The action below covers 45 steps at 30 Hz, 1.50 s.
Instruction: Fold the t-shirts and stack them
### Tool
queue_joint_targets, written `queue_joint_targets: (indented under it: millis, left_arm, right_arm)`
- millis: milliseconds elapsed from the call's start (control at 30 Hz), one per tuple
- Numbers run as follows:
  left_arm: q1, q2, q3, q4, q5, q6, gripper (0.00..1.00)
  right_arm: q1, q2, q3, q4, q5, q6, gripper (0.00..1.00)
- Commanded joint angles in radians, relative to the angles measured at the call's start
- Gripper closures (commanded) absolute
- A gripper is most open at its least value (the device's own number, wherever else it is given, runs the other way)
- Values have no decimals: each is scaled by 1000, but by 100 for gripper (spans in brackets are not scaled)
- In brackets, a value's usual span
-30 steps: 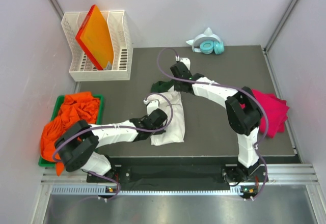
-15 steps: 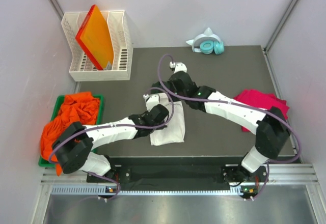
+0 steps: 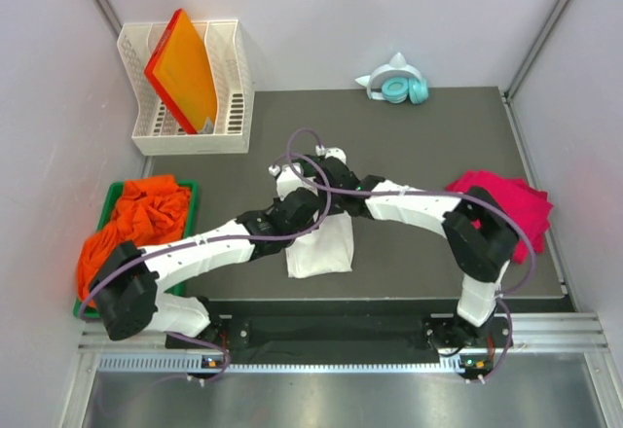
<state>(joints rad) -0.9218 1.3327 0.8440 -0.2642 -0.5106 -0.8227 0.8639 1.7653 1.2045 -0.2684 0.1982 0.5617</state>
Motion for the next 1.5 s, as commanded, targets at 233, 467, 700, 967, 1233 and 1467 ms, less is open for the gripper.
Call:
queue_joint_targets:
  millis: [233, 467, 700, 967, 1233, 1467]
  left_arm:
    - [-5, 42, -92, -17, 107, -85, 100]
    - [-5, -10, -201, 10, 113, -101, 100]
    - [-5, 13, -220, -17, 110, -112, 100]
    - [-5, -49, -166, -66, 32, -49, 100]
    - [-5, -147, -108, -90, -23, -16, 50]
    - [-8, -182, -209, -30, 35, -124, 54]
  right_arm:
    - [-137, 244, 273, 28, -20, 12, 100]
    - [-192, 272, 265, 46, -39, 24, 100]
    - [-200, 329, 265, 34, -37, 10, 100]
    - [-212, 177, 215, 81, 78, -71, 100]
    - [-212, -123, 120, 8, 44, -86, 50]
    - [-161, -340, -277, 60, -31, -25, 52]
